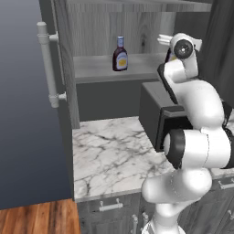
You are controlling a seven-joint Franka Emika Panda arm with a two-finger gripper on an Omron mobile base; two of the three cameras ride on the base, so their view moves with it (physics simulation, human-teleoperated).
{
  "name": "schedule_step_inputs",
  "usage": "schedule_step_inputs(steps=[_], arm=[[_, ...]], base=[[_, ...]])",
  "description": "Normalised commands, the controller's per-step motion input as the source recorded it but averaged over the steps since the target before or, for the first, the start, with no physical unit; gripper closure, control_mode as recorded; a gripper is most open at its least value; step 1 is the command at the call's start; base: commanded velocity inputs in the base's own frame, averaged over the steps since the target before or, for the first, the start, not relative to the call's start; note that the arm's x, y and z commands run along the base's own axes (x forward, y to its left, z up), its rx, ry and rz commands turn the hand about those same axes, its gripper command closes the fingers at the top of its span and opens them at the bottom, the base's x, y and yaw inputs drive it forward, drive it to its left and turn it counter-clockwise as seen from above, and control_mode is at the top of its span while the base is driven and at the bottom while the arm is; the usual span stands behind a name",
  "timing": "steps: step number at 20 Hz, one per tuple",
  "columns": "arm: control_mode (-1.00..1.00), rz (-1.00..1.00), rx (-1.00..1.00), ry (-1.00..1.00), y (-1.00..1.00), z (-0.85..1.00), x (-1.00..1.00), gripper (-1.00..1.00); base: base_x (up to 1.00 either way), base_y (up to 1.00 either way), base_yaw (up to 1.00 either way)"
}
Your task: Take 2 condiments from the cabinet and move them on the counter near the stove.Make sure the condiments are lined up with each other, next to each other.
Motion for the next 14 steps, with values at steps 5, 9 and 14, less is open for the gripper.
schedule_step_inputs(steps=[5,9,14], arm=[[-1.00,0.00,-0.10,0.07,0.34,0.32,-0.79,1.00],[-1.00,0.01,-0.14,0.10,0.37,0.15,-0.83,1.00],[-1.00,0.04,-0.07,0.06,0.27,0.06,-0.96,1.00]], base=[[0.00,0.00,0.00],[0.00,0.00,0.00],[0.00,0.00,0.00]])
